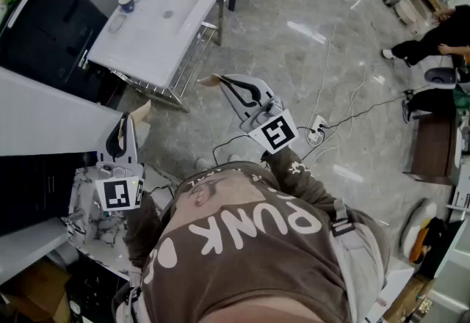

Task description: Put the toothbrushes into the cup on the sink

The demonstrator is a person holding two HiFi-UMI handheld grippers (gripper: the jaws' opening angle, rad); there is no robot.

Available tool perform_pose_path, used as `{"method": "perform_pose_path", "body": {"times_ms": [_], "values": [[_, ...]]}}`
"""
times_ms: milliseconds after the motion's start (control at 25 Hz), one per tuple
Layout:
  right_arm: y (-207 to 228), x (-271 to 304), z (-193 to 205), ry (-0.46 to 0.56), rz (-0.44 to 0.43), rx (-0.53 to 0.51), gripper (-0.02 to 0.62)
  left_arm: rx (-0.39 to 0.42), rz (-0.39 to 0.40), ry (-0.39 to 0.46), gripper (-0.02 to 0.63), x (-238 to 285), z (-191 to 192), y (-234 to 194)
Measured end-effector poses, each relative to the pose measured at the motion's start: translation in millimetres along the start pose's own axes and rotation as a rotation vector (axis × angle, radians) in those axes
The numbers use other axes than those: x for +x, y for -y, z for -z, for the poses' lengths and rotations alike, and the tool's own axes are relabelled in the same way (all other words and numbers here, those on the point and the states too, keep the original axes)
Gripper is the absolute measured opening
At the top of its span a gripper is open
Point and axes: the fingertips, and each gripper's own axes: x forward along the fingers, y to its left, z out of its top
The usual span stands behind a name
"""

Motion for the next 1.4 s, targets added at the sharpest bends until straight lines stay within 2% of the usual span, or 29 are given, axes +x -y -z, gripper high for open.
{"method": "perform_pose_path", "body": {"times_ms": [640, 920, 1200, 1400], "values": [[21, -16, -3, 0.026, 0.015, 0.022, 0.009, 0.019, 0.002, 0.008, 0.006, 15, -11, 16], [47, -43, -4, 0.052, 0.026, 0.018, 0.011, 0.042, -0.003, 0.012, 0.006, 32, -24, 45], [75, -67, 11, 0.053, 0.044, 0.035, 0.011, 0.051, 0.005, -0.023, 0.006, 44, -24, 75], [95, -54, 28, 0.038, 0.053, 0.047, 0.011, 0.053, 0.003, -0.040, 0.006, 68, -14, 63]]}}
